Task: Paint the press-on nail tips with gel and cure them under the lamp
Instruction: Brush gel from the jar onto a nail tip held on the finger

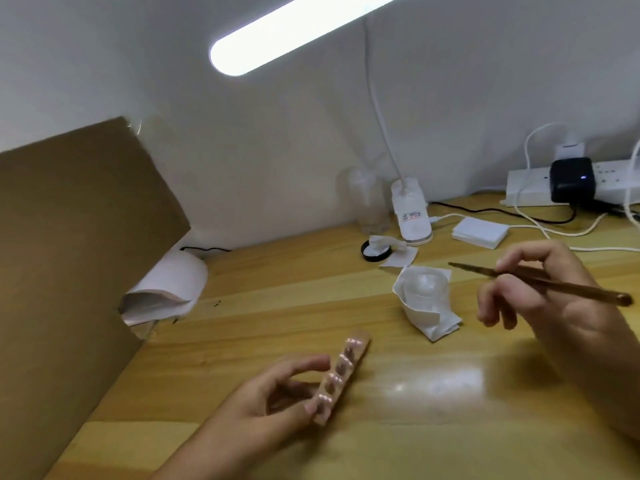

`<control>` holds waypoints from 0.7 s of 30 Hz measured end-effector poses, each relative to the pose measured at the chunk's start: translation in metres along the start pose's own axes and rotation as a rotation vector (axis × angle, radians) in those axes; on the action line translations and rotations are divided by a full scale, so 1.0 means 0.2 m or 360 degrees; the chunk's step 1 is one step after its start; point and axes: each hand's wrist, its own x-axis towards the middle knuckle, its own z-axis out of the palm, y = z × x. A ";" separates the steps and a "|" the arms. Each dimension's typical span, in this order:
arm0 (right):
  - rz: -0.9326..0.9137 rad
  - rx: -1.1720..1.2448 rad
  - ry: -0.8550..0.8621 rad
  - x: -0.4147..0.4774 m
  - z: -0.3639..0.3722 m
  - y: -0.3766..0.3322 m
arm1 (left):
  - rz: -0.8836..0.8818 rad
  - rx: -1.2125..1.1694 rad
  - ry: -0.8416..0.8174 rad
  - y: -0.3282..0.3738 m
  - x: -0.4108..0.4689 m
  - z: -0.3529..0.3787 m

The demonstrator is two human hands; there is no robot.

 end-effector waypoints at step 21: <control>0.0842 0.0498 0.0045 0.14 -0.26 0.03 | 0.0857 0.0599 -0.0377 0.11 0.32 0.39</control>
